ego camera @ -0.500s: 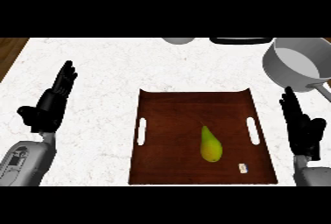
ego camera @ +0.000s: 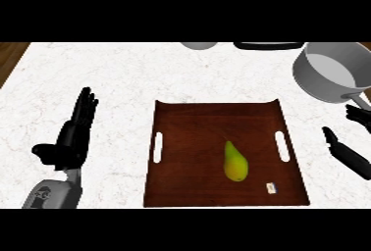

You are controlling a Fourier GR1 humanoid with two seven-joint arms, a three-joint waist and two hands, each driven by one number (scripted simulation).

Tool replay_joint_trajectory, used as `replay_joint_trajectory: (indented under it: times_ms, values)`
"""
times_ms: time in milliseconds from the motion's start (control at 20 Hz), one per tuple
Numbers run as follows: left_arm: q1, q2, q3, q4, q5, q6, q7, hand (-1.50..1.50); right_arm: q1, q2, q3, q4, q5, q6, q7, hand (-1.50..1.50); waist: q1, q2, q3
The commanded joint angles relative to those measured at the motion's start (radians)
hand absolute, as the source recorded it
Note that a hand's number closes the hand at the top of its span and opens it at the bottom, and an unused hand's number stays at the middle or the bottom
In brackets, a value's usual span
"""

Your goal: Pick the pear from the tray and place it in the pot

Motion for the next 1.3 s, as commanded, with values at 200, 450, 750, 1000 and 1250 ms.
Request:
replay_joint_trajectory:
  times_ms: [200, 450, 750, 1000, 1250]
  values:
    - [0.125, -0.063, -0.054, -0.145, -0.017, 0.038, 0.014, 0.00, 0.256, 0.190, 0.119, -0.314, 0.091, -0.103, -0.243, -1.50, 0.014, 0.009, 0.001]
    - [0.144, -0.077, -0.092, -0.234, -0.043, 0.063, 0.084, 0.00, 0.394, 0.086, 0.214, -0.619, 0.247, -0.099, 0.028, -1.50, 0.016, 0.009, 0.000]
    - [0.125, -0.055, -0.061, -0.165, -0.026, 0.022, 0.045, 0.00, 0.417, -0.089, 0.319, -0.591, 0.457, 0.048, 0.337, -1.50, 0.038, 0.019, -0.005]
    - [0.156, -0.060, -0.078, -0.180, -0.035, 0.013, 0.019, 0.00, 0.338, -0.163, 0.370, -0.648, 0.528, 0.204, 0.671, -1.50, 0.058, 0.020, -0.004]
    - [0.118, -0.074, -0.068, -0.200, -0.053, 0.047, 0.073, 0.00, 0.100, -0.037, 0.515, -0.613, 0.619, 0.313, 0.958, -1.50, 0.046, 0.017, 0.000]
